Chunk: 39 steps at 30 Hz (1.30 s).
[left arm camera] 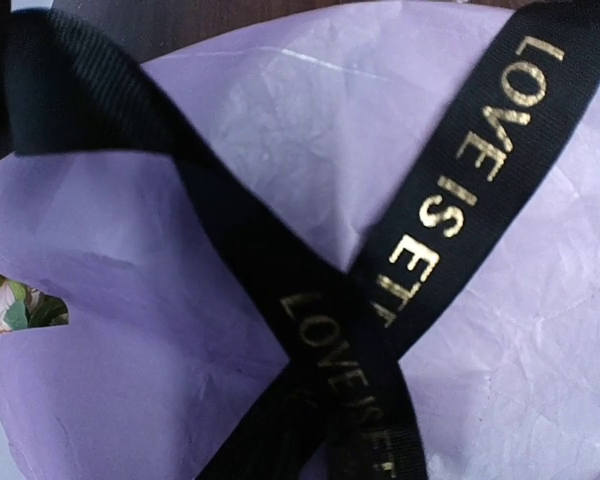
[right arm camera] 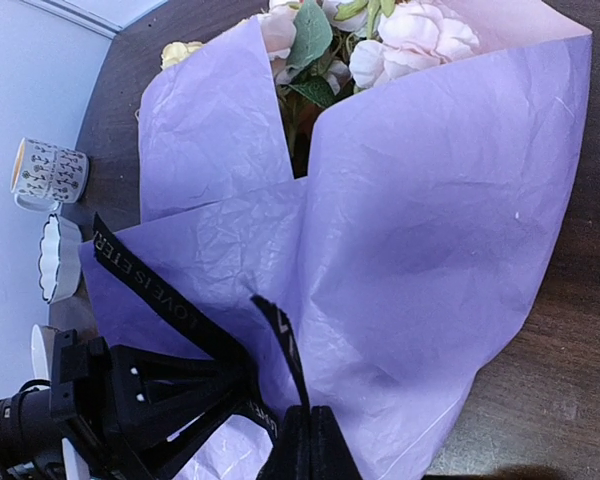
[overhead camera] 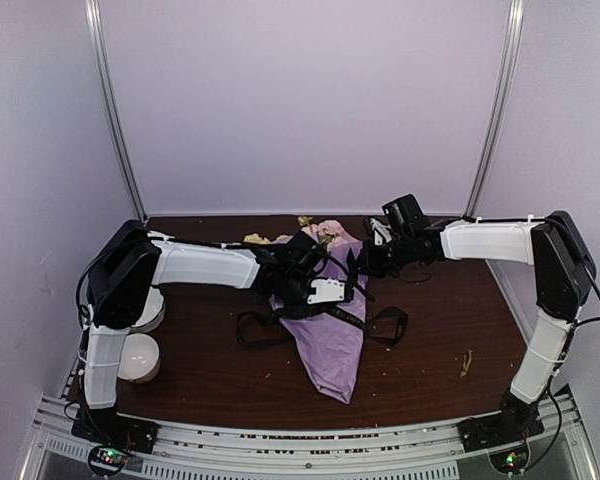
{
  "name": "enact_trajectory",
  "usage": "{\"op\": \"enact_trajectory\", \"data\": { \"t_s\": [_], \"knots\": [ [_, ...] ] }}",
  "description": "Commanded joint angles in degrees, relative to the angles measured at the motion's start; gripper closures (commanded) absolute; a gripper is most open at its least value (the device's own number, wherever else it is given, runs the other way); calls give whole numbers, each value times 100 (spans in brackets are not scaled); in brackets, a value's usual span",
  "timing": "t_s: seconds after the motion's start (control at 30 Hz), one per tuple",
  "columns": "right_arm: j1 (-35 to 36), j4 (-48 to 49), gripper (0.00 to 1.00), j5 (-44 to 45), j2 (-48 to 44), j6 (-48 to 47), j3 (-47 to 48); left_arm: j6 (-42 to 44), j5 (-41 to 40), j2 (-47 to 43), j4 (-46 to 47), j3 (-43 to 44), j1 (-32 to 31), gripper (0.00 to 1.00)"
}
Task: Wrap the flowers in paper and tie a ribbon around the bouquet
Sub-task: Cross the ribbon over the folded bouquet.
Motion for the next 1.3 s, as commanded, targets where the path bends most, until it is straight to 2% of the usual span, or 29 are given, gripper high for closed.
{"op": "enact_trajectory", "data": {
  "t_s": [0.0, 0.03, 0.2, 0.43, 0.63, 0.67, 0.73, 0.77, 0.83, 0.93, 1.1, 1.27],
  "knots": [
    [53, -3, 100, 135, -68, 22, 250, -67, 8, 38, -119, 192, 10, 97],
    [52, -16, 100, 145, -26, 18, 297, -115, -16, 23, -132, 189, 10, 100],
    [61, -58, 100, 122, 133, 31, 500, -410, -33, -232, 34, 19, 14, 100],
    [61, -195, 100, 220, 205, -71, 690, -754, 525, -659, 270, -140, 168, 100],
    [17, -368, 100, 378, 210, -166, 907, -842, 624, -558, 163, 15, 396, 100],
    [17, -378, 100, 363, 201, -167, 909, -870, 631, -507, 59, 109, 452, 89],
    [17, -380, 100, 352, 203, -168, 890, -898, 613, -430, -113, 227, 537, 58],
    [17, -380, 100, 352, 198, -160, 865, -829, 610, -419, -168, 236, 550, 47],
    [17, -393, 100, 376, 202, -166, 833, -595, 715, -375, -289, 221, 554, 34],
    [17, -408, 100, 371, 199, -150, 821, -348, 659, -151, -536, 373, 551, 26],
    [17, -376, 100, 403, 214, -111, 836, -236, 462, 237, -757, 685, 555, 27],
    [17, -397, 100, 439, 245, -126, 864, -333, 423, 198, -559, 563, 555, 53]
  ]
}}
